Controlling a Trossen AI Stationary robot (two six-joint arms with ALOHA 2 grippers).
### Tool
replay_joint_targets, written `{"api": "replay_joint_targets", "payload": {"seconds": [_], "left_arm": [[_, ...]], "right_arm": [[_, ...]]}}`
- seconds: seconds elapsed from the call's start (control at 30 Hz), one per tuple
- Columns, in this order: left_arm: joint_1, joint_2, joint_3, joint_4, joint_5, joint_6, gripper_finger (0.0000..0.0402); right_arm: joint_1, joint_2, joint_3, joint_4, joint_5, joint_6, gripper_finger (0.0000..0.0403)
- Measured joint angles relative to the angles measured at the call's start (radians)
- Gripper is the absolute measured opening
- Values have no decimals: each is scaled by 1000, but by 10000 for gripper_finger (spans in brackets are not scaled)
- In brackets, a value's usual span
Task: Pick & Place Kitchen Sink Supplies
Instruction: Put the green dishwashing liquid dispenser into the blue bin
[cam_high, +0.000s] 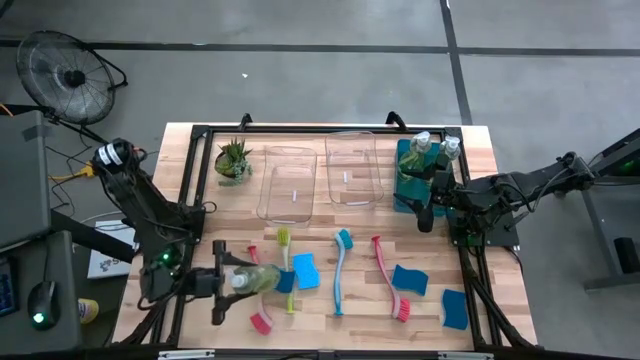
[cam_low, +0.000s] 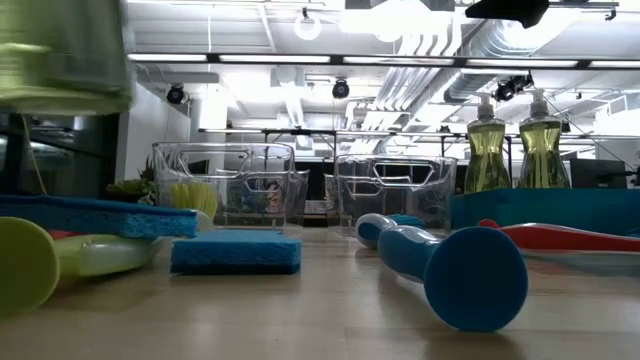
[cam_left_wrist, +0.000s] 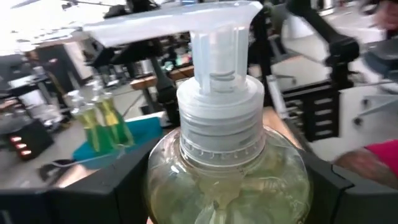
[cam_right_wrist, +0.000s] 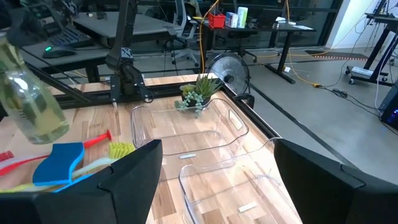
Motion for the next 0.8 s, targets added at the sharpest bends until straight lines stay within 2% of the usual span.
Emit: {"api": "replay_joint_targets", "payload": {"seconds": [0.1,0.33,0.6,0.8], "left_arm": [[62,0,27,-5,45,54,275],[261,0,75,-6,300,129,275],[498,0,133,-30,645,183,275],[663,0,169,-56,825,184,275]], "right_arm": [[0,0,0,0,0,0,304],[0,0,0,-7,-8,12,304],[0,0,0,-10,-97,50,304],[0,39,0,21,-95,68,304]]}}
